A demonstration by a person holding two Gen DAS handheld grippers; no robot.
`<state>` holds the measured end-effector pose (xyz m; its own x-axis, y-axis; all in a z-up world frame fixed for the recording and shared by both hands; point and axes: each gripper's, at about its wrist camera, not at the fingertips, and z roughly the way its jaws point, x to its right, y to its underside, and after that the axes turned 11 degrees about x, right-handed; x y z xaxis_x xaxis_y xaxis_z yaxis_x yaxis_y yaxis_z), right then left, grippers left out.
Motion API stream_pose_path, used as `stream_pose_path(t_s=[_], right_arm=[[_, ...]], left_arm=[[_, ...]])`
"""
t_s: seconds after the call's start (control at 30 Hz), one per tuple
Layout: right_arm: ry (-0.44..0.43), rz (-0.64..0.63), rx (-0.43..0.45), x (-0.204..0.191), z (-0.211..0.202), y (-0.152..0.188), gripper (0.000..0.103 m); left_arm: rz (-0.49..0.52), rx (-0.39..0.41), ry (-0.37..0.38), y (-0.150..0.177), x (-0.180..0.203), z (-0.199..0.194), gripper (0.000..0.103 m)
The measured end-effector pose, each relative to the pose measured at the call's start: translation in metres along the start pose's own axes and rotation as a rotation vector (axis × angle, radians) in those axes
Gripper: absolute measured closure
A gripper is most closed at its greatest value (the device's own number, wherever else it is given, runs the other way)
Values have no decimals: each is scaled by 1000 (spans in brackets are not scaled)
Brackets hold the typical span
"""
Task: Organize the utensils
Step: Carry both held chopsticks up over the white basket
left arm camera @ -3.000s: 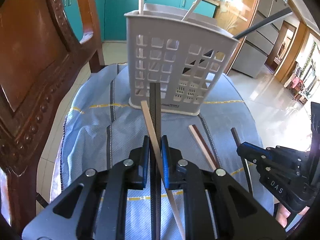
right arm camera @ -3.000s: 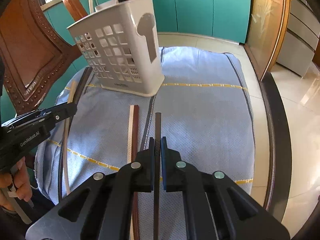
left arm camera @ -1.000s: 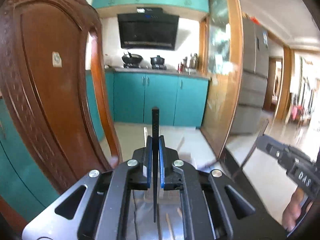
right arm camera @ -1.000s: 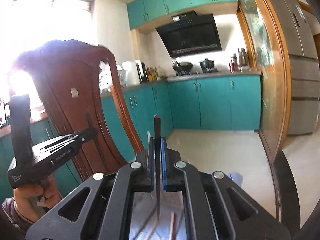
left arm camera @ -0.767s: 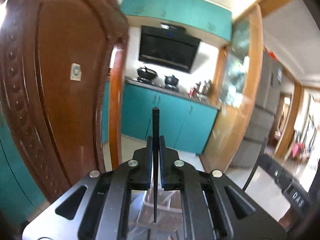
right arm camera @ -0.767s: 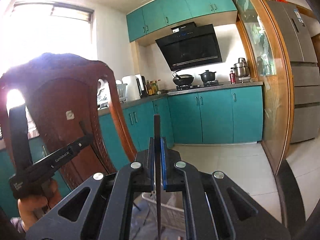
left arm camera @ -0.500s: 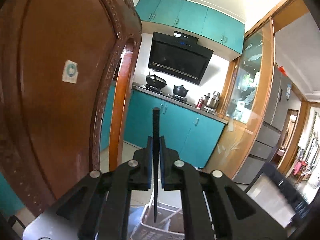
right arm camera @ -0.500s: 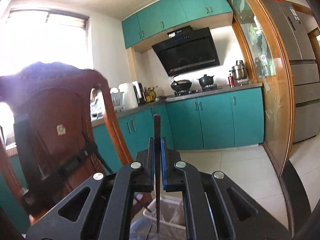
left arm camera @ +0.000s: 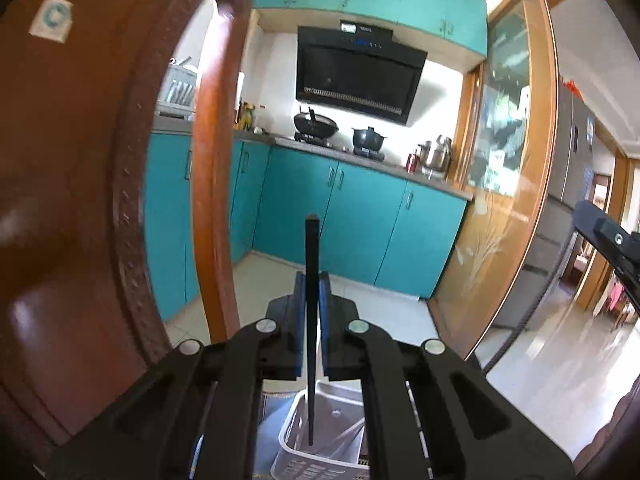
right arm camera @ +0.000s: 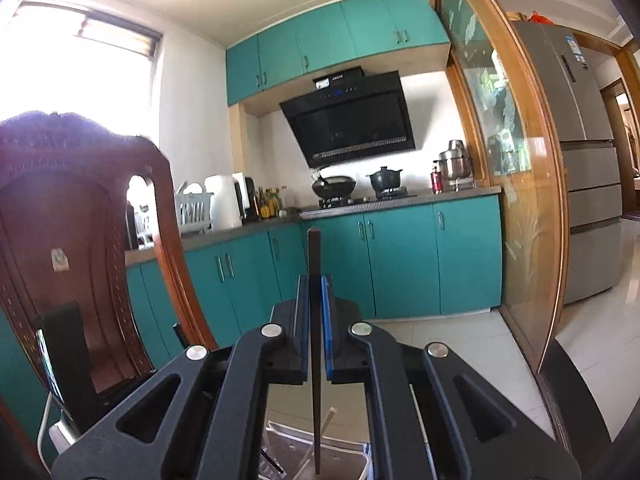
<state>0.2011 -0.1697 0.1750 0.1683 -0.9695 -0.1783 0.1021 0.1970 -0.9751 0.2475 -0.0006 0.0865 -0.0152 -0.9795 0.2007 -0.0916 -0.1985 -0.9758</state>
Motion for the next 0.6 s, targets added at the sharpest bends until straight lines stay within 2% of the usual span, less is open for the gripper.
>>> stream_pose_path(t_s=[0.23,0.6], right_arm=[[-28,8,-79,2,12,24,97],[-95,23,-172,4,14,55,97]], left_arm=[[68,-57,12,25,9,12,96],[37,-84,81,33,-11,16,96]])
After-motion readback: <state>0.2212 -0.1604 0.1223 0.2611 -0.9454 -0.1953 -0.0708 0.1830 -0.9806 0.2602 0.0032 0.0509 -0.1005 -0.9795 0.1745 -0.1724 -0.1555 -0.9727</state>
